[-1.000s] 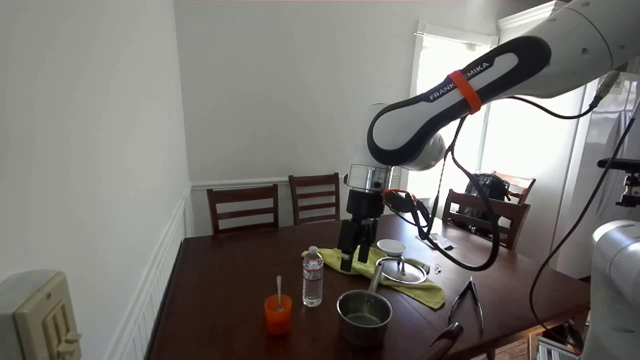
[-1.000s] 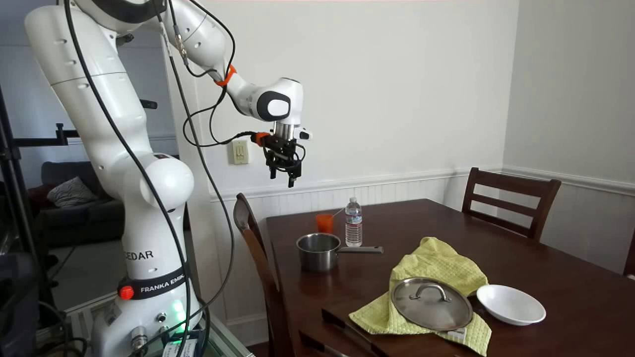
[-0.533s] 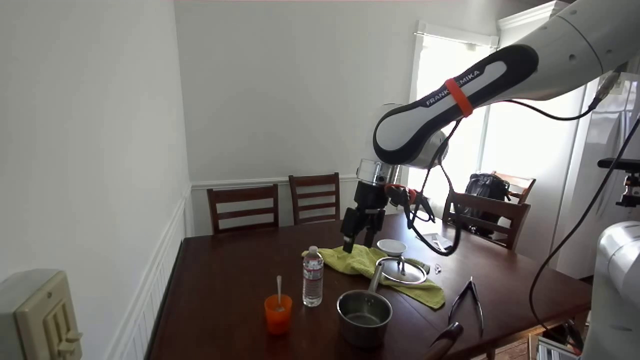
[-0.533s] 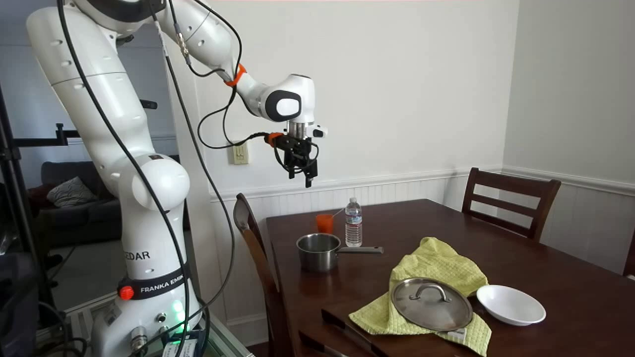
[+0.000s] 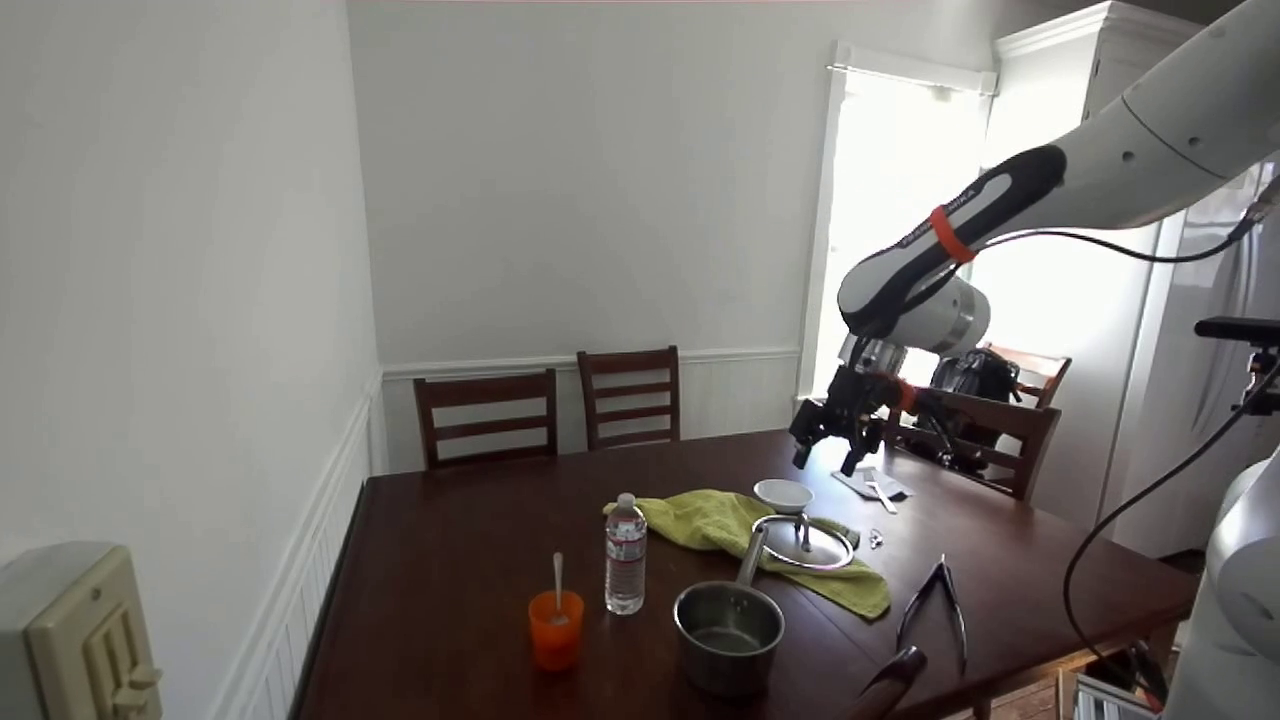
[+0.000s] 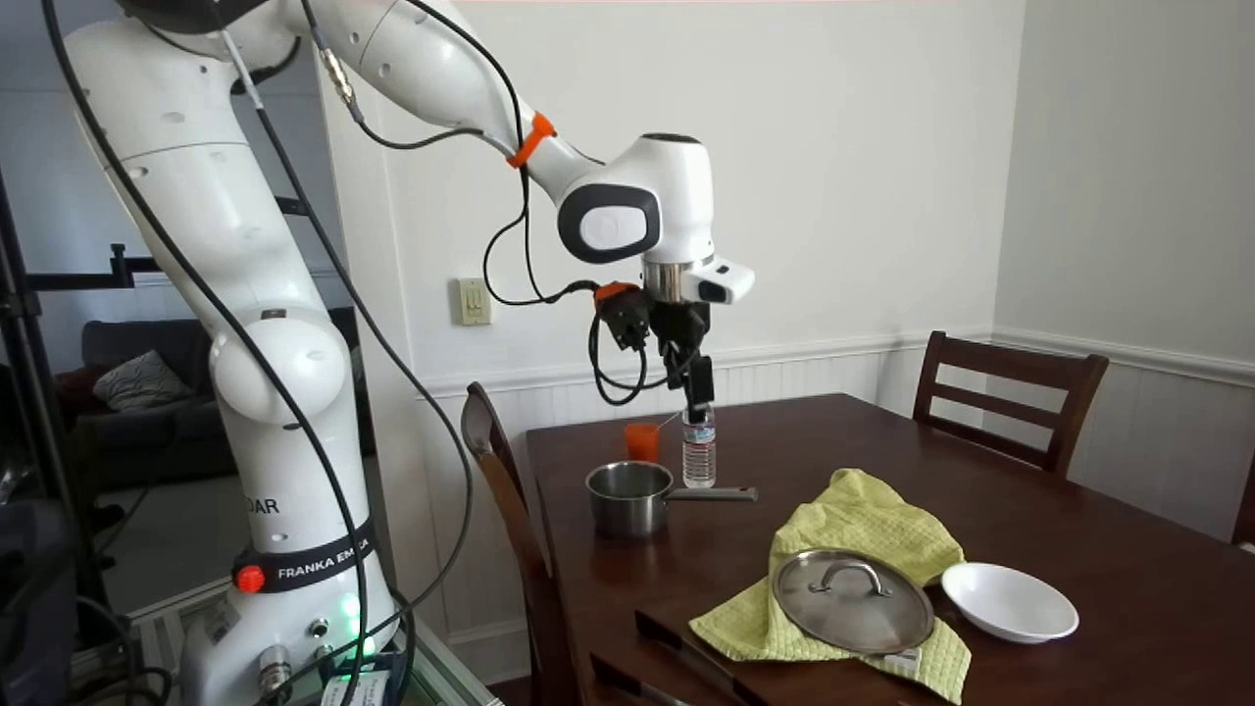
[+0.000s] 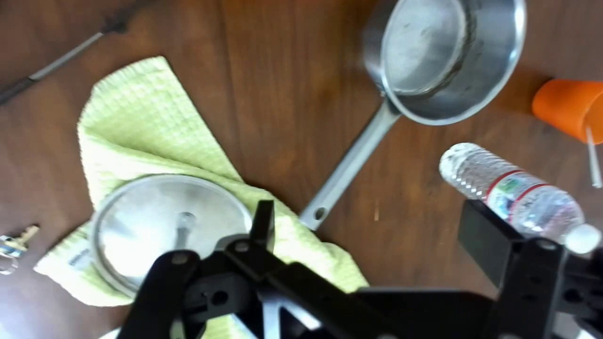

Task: Put the tongs in the silver pot

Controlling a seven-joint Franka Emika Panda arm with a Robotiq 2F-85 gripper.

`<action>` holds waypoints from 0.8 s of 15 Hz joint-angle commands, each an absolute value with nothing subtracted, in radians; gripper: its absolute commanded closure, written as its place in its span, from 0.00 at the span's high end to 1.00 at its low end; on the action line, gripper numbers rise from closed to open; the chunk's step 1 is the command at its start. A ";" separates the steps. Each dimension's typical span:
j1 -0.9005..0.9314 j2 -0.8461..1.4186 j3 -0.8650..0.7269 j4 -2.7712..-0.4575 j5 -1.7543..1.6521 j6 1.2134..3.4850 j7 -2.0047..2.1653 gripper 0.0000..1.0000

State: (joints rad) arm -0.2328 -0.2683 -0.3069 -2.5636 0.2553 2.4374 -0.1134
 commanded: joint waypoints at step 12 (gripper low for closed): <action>-0.368 -0.204 -0.498 -2.782 0.373 2.661 -0.115 1.00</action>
State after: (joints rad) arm -0.3571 -0.2035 -0.5090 -2.7818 0.3731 2.6634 -0.1160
